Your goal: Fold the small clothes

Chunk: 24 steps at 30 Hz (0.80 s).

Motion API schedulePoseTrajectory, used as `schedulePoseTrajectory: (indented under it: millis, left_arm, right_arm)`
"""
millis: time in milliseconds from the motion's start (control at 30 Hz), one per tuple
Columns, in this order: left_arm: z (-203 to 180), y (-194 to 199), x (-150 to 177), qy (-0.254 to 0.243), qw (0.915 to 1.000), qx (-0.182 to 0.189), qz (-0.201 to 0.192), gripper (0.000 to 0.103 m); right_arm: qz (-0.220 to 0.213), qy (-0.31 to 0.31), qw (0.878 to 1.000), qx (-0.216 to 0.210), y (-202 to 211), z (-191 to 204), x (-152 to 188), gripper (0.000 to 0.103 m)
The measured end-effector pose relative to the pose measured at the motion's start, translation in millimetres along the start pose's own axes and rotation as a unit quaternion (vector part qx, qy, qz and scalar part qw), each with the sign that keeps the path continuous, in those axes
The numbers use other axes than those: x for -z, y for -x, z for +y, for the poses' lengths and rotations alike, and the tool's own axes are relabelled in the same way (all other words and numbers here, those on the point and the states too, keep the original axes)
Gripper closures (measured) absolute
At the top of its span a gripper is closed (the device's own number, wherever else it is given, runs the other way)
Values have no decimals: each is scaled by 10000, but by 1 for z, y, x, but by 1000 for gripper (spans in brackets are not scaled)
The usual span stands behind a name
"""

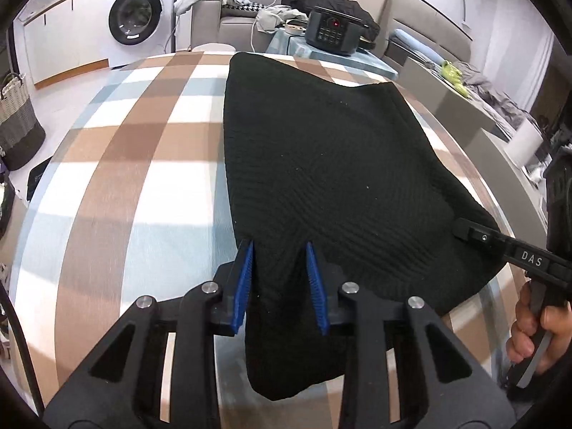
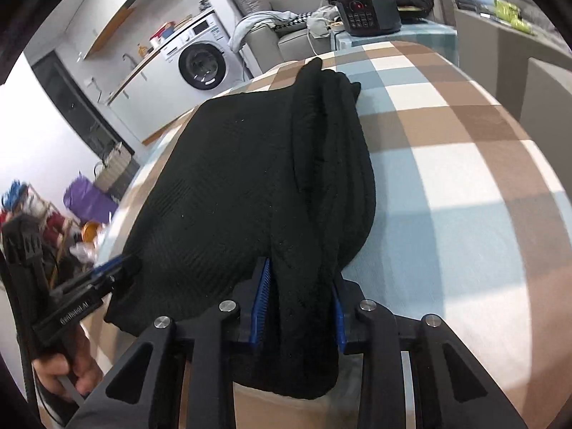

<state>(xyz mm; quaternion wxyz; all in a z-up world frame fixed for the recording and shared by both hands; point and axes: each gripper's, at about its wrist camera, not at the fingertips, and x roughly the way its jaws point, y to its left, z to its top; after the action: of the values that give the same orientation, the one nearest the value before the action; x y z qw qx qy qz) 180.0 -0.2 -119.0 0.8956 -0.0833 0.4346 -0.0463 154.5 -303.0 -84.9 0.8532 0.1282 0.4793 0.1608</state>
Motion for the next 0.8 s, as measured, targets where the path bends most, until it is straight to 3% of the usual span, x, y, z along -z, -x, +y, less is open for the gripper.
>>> schedulePoseTrajectory:
  millis: [133,367,400,433,467,567,600,667,733,800]
  left_arm:
    - [8,-11,-11,63,10000,-17,25,76]
    - [8,-2,-8,-75,9999,-115,-101,72]
    - [6,3,-6,-124,9996,-166,-165,67]
    - [6,9,-4,-146,9994,-218,-231,53]
    - [5,17,-1,-146,9989,-268,-356,40]
    - [4,38,8,-145,9961,-350,-801,16]
    - [4,47,12,-162,9945,-359,-973,14]
    - [3,60,20,-172,9918,-343,-1222,1]
    - [3,73,28,-168,9881,-334,-1495,1]
    - [5,82,33,-137,9860,-275,-1640,1]
  right_arm:
    - [-20,-19,10000,41,-11,1,-14,71]
    - [-128,38,9999,104,1,-4,-9,56]
    - [-209,125,9996,154,7,-3,-7,55]
    - [-302,232,9991,166,14,-1,-6,50]
    - [-401,328,9986,124,21,2,-5,41]
    - [-723,610,9955,-70,46,9,-1,17]
    - [-868,757,9932,-156,56,13,2,15]
    - [-1070,946,9896,-190,70,19,8,7]
    - [-1308,1151,9844,-228,81,26,14,0]
    - [-1569,1324,9782,-321,90,31,20,0]
